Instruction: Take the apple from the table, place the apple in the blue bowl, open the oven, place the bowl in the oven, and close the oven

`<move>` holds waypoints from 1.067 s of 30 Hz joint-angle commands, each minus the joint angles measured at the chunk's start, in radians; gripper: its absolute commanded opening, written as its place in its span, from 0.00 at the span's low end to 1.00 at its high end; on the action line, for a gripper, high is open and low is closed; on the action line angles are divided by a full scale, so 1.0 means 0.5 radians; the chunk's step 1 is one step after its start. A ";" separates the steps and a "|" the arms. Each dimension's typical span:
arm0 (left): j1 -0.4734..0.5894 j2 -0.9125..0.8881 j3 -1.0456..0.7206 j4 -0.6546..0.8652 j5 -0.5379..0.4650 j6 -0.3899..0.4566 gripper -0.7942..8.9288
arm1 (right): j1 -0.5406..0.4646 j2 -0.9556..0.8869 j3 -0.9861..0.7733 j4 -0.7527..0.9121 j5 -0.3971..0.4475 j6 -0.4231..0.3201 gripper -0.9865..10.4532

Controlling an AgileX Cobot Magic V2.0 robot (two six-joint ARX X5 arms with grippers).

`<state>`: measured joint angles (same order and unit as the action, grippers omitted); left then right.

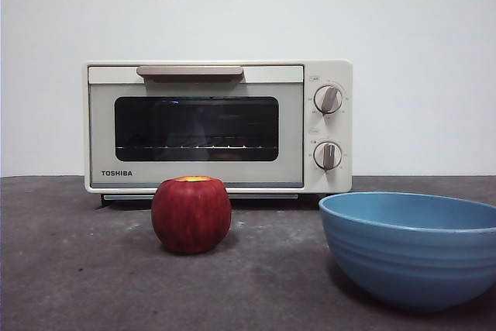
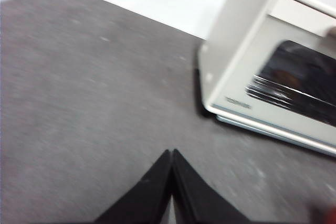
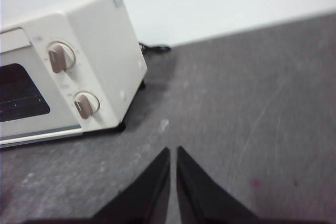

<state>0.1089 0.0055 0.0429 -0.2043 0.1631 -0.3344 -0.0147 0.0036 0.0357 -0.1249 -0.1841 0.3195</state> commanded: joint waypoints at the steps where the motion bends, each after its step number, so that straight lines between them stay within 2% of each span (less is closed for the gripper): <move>1: 0.005 0.007 0.067 -0.105 0.117 -0.064 0.09 | 0.001 0.002 0.110 -0.015 -0.058 0.149 0.09; 5: 0.004 0.079 0.208 -0.134 0.223 -0.159 0.09 | 0.003 0.070 0.289 -0.113 -0.153 0.147 0.09; 10: 0.004 0.266 0.434 -0.208 0.394 -0.152 0.09 | 0.027 0.260 0.565 -0.270 -0.191 0.088 0.09; 16: -0.020 0.576 0.804 -0.467 0.598 0.025 0.09 | 0.092 0.603 0.930 -0.533 -0.414 -0.143 0.09; 21: -0.179 0.813 1.133 -0.764 0.632 0.215 0.09 | 0.197 0.903 1.244 -0.845 -0.601 -0.380 0.09; 29: -0.533 1.044 1.440 -1.092 0.655 0.356 0.09 | 0.505 1.253 1.666 -1.379 -0.625 -0.748 0.09; 32: -0.613 1.082 1.476 -1.141 0.655 0.385 0.09 | 0.619 1.310 1.723 -1.445 -0.614 -0.784 0.09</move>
<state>-0.1928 0.5392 0.7593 -0.7788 0.4866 -0.1692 0.2825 0.6502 0.8780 -0.8455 -0.4942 -0.0319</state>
